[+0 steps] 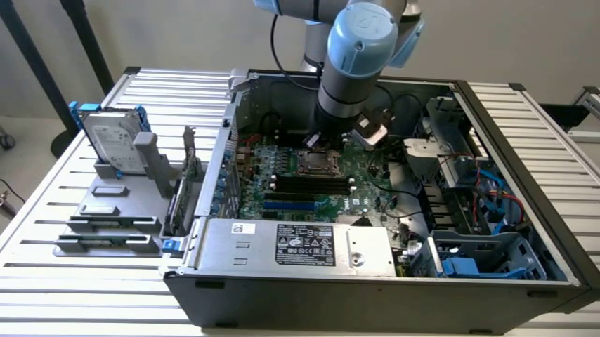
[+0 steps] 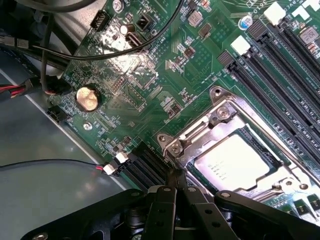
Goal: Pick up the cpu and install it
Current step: 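Install the first cpu locking lever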
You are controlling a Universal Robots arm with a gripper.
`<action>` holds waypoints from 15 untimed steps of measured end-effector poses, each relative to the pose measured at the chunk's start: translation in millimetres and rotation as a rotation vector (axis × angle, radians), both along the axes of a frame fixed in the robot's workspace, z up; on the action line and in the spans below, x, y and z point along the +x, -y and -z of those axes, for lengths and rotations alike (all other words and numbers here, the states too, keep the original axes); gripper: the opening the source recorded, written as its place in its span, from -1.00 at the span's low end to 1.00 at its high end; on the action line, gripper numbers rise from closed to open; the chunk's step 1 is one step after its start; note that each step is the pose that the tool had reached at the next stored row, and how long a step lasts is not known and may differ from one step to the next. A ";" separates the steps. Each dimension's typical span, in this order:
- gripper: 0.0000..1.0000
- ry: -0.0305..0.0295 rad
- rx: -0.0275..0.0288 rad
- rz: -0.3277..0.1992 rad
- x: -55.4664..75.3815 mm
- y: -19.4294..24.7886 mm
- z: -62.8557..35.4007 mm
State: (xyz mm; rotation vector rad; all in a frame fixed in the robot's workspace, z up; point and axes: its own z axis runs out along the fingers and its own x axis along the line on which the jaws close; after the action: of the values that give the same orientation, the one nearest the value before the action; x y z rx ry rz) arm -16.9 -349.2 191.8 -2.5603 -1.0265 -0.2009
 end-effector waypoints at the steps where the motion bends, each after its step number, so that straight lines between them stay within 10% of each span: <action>1: -0.79 -0.0002 0.0012 0.000 0.1 0.5 0.1; 15: -0.79 -0.0064 0.0273 0.000 1.2 1.9 0.4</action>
State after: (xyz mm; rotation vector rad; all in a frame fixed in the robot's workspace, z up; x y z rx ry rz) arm -15.7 -351.2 191.5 -2.5348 -1.0145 -0.2052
